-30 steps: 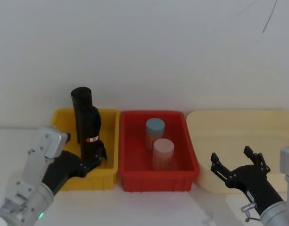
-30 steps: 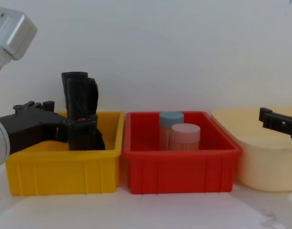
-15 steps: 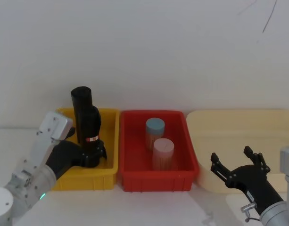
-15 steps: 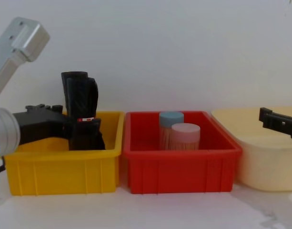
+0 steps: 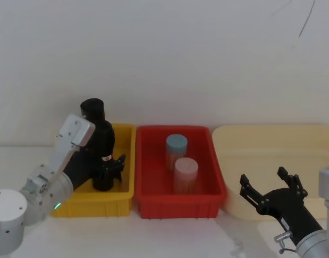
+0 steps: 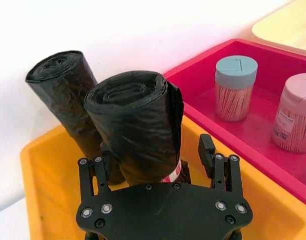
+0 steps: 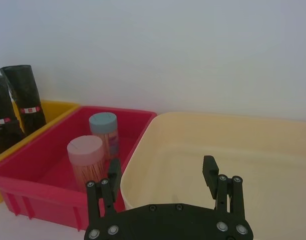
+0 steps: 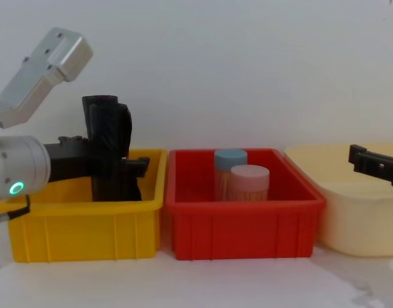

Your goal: Pick up the garbage bag with the one hand and transfer it to the other hand.

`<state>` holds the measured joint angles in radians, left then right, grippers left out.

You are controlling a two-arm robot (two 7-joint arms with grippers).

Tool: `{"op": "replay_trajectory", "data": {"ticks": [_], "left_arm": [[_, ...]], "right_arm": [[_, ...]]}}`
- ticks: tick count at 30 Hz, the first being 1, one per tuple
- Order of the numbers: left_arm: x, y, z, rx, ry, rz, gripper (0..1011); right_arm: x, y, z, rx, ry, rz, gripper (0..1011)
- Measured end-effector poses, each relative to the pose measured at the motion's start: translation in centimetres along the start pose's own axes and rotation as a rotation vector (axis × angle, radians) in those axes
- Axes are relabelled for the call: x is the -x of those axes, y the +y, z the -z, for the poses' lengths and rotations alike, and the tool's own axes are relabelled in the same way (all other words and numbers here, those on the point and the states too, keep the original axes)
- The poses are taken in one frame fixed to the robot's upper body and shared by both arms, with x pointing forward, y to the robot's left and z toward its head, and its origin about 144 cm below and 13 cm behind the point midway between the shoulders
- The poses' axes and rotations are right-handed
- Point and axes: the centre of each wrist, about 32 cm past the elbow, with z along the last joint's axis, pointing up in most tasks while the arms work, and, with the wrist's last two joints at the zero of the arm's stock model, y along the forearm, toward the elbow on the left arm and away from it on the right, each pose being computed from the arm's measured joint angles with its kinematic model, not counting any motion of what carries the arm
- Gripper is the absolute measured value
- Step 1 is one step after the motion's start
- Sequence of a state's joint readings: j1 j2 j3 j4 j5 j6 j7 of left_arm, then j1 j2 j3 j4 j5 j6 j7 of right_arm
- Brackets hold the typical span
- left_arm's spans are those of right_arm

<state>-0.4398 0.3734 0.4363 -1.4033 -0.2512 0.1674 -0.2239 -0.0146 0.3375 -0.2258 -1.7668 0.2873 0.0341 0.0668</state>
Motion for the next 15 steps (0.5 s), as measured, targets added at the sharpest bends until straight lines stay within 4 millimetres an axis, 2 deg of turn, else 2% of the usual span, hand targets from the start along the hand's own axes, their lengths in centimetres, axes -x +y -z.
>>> {"op": "replay_trajectory", "data": {"ticks": [4,11,15], "left_arm": [[-0.2,-0.5,-0.1,0.001,-0.006,0.009,952],[-0.5,-1.1,-0.3,0.0,-0.013,0.02,799],[-0.6,-1.3,-0.4,0.0,-0.015,0.024,658]], "right_arm": [[0.0,0.0,0.0,0.0,0.0,0.0,1004],[0.0,0.0,0.0,0.0,0.0,0.0,1004],[0.0,0.0,0.0,0.0,0.0,0.0,1004]]}}
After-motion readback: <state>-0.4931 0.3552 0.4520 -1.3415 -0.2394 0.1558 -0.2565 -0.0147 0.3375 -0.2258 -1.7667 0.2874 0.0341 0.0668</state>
